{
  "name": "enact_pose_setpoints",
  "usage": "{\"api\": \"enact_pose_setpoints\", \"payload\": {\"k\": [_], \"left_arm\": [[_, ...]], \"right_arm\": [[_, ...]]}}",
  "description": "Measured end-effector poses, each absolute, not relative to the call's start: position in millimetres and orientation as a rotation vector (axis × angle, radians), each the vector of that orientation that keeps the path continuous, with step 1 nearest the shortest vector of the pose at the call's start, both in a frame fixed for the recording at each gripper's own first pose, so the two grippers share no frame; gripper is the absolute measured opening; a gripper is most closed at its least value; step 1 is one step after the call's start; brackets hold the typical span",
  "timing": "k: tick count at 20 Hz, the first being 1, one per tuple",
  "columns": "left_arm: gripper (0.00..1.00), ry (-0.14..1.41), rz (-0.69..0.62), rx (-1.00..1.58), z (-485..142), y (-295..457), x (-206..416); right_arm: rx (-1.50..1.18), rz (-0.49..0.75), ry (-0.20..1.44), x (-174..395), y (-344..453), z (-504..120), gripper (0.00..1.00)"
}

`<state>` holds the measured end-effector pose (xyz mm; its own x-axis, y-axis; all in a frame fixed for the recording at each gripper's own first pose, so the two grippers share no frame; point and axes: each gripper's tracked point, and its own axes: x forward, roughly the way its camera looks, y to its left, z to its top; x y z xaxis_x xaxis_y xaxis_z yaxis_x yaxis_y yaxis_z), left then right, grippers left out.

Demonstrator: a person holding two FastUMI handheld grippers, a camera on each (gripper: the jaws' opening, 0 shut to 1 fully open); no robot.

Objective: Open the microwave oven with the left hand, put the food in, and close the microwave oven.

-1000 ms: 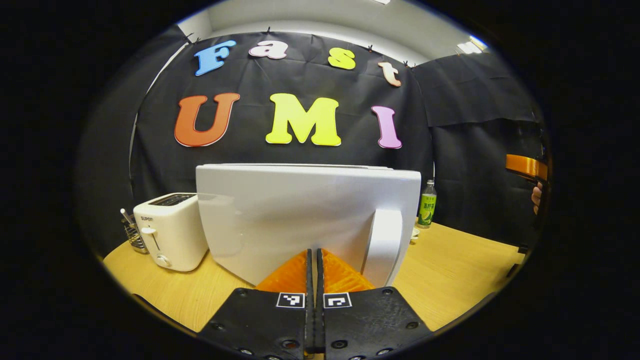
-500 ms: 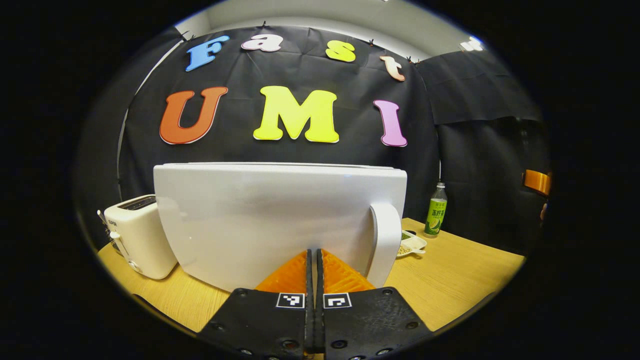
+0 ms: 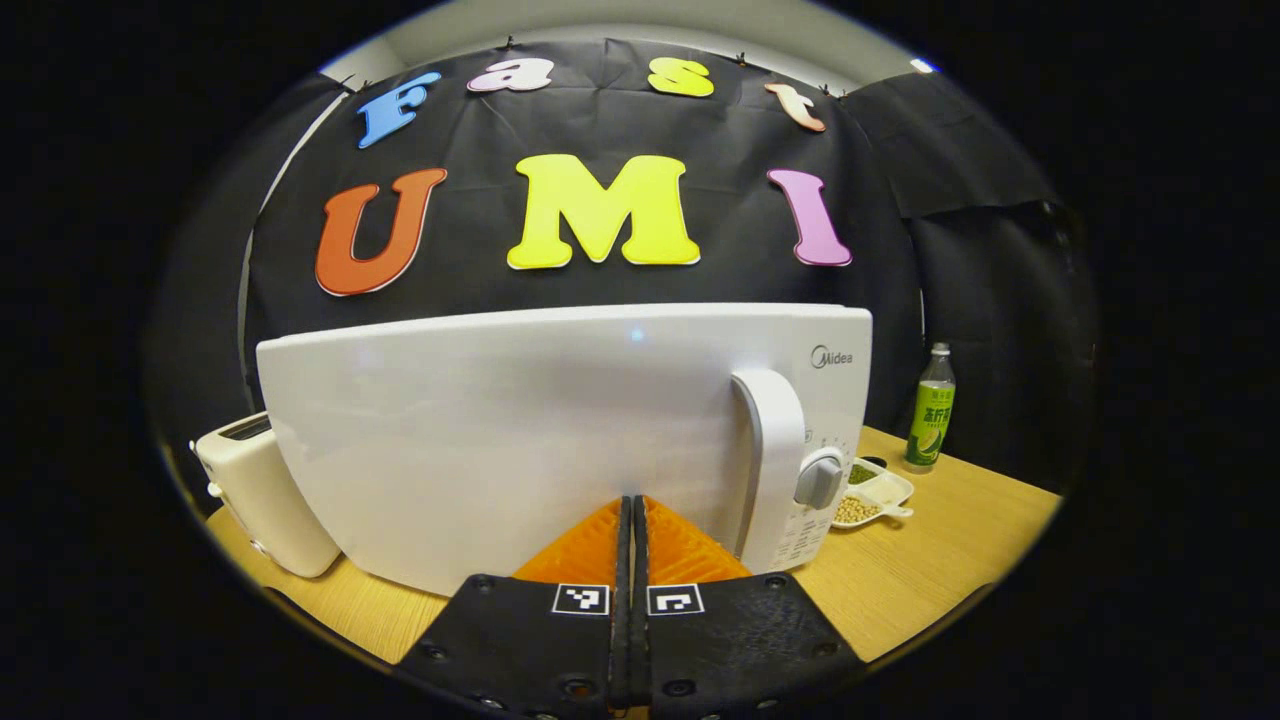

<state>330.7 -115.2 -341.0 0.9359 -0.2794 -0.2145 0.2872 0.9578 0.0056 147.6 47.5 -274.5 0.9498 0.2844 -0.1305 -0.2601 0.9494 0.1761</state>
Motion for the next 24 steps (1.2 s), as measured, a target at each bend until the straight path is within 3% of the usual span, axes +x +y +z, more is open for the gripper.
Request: {"api": "enact_pose_setpoints", "payload": {"k": [1,3,4,5,7,8,9,13,14,15,16,17,19,20,21,24], "left_arm": [[0.0,0.214,-0.284,0.039,-340,-116,331],[0.0,0.274,-0.247,0.03,-349,-114,333],[0.0,0.229,-0.243,0.017,-340,-115,334],[0.0,0.252,-0.247,0.02,-342,-116,334],[0.0,0.246,-0.249,0.014,-345,-114,336],[0.0,0.258,-0.241,0.007,-345,-113,334],[0.0,0.28,-0.234,0.004,-348,-110,330],[0.01,0.353,-0.213,-0.025,-340,-103,290],[0.06,0.353,-0.198,-0.029,-336,-100,280],[0.3,0.355,-0.19,-0.034,-331,-97,267],[0.32,0.358,-0.197,-0.042,-324,-98,254],[0.56,0.356,-0.195,-0.044,-318,-96,241],[0.67,0.35,-0.177,-0.02,-301,-89,215],[0.88,0.338,-0.164,0.0,-292,-85,202],[0.97,0.32,-0.156,0.013,-278,-82,187],[0.96,0.259,-0.142,0.03,-233,-74,148]], "right_arm": [[0.157,0.274,0.16,146,47,-274,1.0],[0.158,0.264,0.171,141,43,-274,1.0],[0.155,0.258,0.177,137,42,-273,1.0],[0.148,0.243,0.18,133,39,-272,0.96],[0.139,0.215,0.198,123,32,-271,1.0],[0.138,0.205,0.207,118,30,-271,0.96],[0.141,0.195,0.216,113,29,-269,1.0],[0.116,0.163,0.221,91,21,-258,1.0],[0.111,0.158,0.217,84,21,-254,1.0],[0.107,0.154,0.212,80,22,-250,1.0],[0.1,0.153,0.206,75,23,-245,1.0],[0.092,0.148,0.202,72,23,-241,0.96],[0.074,0.139,0.19,64,23,-232,1.0],[0.071,0.14,0.184,61,24,-226,0.96],[0.071,0.143,0.179,57,26,-220,0.96],[0.099,0.14,0.163,47,25,-196,1.0]]}}
